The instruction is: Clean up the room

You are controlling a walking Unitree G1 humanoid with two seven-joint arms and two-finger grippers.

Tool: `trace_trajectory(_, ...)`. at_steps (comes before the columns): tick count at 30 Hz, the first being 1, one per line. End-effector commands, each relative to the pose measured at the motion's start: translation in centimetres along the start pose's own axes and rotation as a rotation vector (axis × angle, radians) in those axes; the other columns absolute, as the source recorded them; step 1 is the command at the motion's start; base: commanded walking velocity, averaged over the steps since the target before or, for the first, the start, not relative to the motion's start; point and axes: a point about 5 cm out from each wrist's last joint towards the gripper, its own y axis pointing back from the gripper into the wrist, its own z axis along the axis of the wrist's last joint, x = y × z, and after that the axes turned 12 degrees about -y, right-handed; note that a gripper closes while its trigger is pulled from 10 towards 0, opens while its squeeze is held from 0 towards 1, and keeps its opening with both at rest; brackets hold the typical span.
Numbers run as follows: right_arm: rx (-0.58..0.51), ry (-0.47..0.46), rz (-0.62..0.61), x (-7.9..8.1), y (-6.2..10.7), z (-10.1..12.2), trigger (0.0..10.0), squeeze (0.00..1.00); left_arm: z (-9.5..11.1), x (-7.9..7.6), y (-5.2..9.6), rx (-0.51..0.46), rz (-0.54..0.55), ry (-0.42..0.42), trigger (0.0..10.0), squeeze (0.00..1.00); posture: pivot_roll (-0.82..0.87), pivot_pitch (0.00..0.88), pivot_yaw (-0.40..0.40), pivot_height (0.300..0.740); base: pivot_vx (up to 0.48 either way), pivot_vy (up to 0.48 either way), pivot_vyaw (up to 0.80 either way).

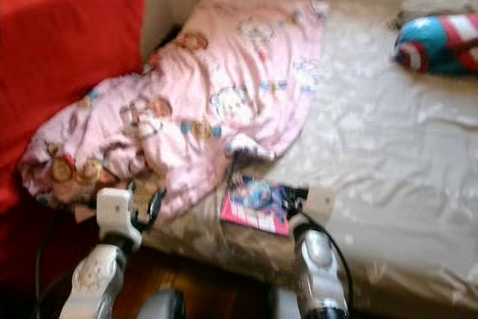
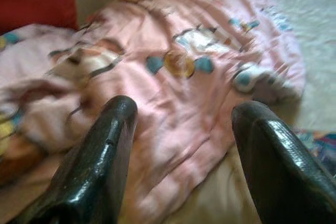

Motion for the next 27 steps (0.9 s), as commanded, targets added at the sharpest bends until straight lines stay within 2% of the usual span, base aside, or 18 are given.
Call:
trace_trajectory(1,0.008,-0.009,-0.028,-0.6,0.1,-0.3,10.0,0.00,-0.4,-0.3,0.4,0.019,-0.016,0.007,10.0,0.00,-0.02,0.179,-0.009,0.642,0.289,0.000,0.00)
trace_trajectory(8,0.032,-0.017,0.002,-0.2,-0.4,-0.5,10.0,0.00,-0.4,-0.4,0.3,0.018,-0.024,0.012,10.0,0.00,-0.01,0.182,-0.008,0.642,0.153,0.000,0.00)
trace_trajectory(9,0.041,-0.027,0.009,-0.1,-0.5,-0.6,10.0,0.14,-0.3,-0.5,0.3,0.016,-0.024,0.013,10.0,0.00,-0.01,0.180,-0.007,0.642,0.000,0.000,0.00)
trace_trajectory(10,0.048,-0.040,0.012,-0.1,-0.6,-0.7,10.0,0.65,-0.2,-0.5,0.2,0.015,-0.025,0.016,10.0,0.00,-0.01,0.180,-0.007,0.642,0.000,0.000,0.00)
trace_trajectory(11,0.059,-0.054,0.007,-0.1,-0.7,-0.8,10.0,1.00,-0.2,-0.5,0.1,0.012,-0.027,0.018,10.0,0.00,-0.01,0.180,-0.006,0.642,0.000,0.000,0.00)
trace_trajectory(15,0.099,-0.076,-0.022,-0.4,-1.1,-1.3,10.0,1.00,0.0,-0.7,0.0,0.007,-0.032,0.021,10.0,0.00,-0.01,0.181,-0.003,0.642,0.000,0.000,0.00)
trace_trajectory(22,0.178,-0.168,-0.077,-0.5,-1.9,-2.0,10.0,1.00,0.0,-0.6,0.4,0.007,-0.035,0.021,10.0,0.00,0.02,0.196,0.001,0.642,0.000,0.000,0.00)
trace_trajectory(23,0.188,-0.193,-0.080,-0.4,-2.1,-2.1,10.0,0.00,0.0,-0.5,0.4,0.009,-0.033,0.020,10.0,0.00,0.02,0.203,0.001,0.642,0.000,0.000,0.00)
trace_trajectory(27,0.205,-0.235,-0.113,-0.4,-2.3,-2.2,10.0,0.00,-0.1,0.0,0.5,0.017,-0.009,0.021,10.0,0.00,0.04,0.233,0.001,0.642,0.000,0.000,0.00)
